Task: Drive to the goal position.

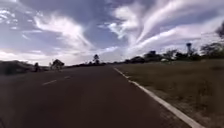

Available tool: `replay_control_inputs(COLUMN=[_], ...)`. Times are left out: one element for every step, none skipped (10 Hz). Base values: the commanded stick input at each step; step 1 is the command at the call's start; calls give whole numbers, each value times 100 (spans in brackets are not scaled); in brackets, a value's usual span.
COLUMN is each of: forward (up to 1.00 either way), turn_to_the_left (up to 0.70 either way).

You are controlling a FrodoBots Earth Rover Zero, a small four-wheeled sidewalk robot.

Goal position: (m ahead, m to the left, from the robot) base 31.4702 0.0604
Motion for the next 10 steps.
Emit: replay_control_inputs(forward=[100,100,100,100,100,100,100,100,100,100], turn_to_the_left=[0,0,0,0,0,0,0,-3,-8,-37])
